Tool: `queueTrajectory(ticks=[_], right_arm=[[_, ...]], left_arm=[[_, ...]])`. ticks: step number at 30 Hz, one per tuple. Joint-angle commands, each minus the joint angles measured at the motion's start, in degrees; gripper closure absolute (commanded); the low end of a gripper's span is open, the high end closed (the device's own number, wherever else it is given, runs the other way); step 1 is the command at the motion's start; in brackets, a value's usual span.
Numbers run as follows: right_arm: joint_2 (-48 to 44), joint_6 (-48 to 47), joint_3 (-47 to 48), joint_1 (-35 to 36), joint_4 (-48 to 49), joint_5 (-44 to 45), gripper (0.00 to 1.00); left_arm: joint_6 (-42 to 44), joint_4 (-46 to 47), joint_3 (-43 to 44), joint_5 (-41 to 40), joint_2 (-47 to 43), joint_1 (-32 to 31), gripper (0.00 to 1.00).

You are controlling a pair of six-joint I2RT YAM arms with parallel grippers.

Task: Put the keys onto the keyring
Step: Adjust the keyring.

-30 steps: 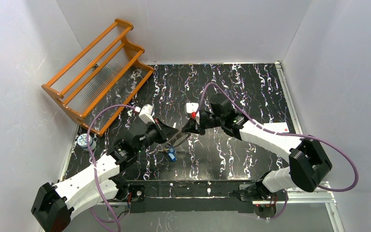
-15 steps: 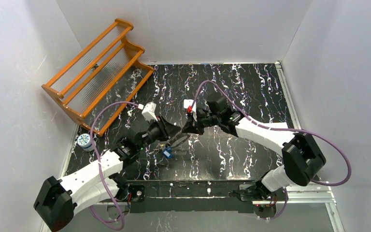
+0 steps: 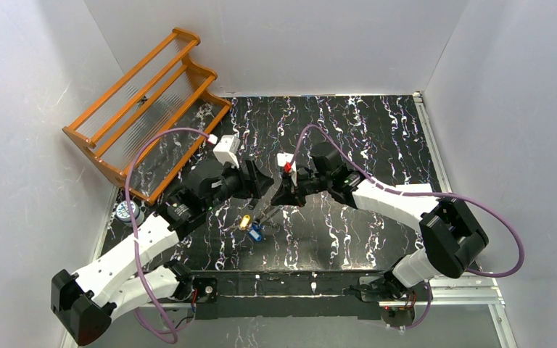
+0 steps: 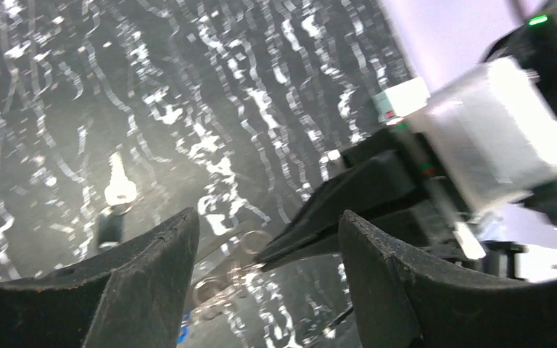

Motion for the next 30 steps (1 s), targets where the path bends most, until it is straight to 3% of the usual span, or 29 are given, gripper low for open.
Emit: queueTrajectory(ticks=[1,8,16,23,30], right_arm=[[-0.3,-0.8,-1.6,0.1,-0.3,-2.3,0.99],[-0.3,-2.3,-1.9,0.1,-0.7,-3.2,0.99],[0.3,-1.5,-1.4,0.1,-1.3,-2.1,0.99],[1.4,0.3,-1.1,-0.4,-1.0,-2.2,0.99],[1.9,1.0,-1.1,-0.7,-0.8,-3.2,0.99]], left_arm=[[5.5,-15.5,3.0,-4.3,2.1,0.8,0.33],[0.5,-14.3,-0.4,8.5,2.4,5.5,0.38],[-10.9,-0.7,-12.0,26.0,-1.7,13.7,0.47],[-23.1,16.1,-23.6,31.1,-2.7,15.6,0.63],[-24.9,22.3,-25.0,32.6,0.4,15.6,0.71]])
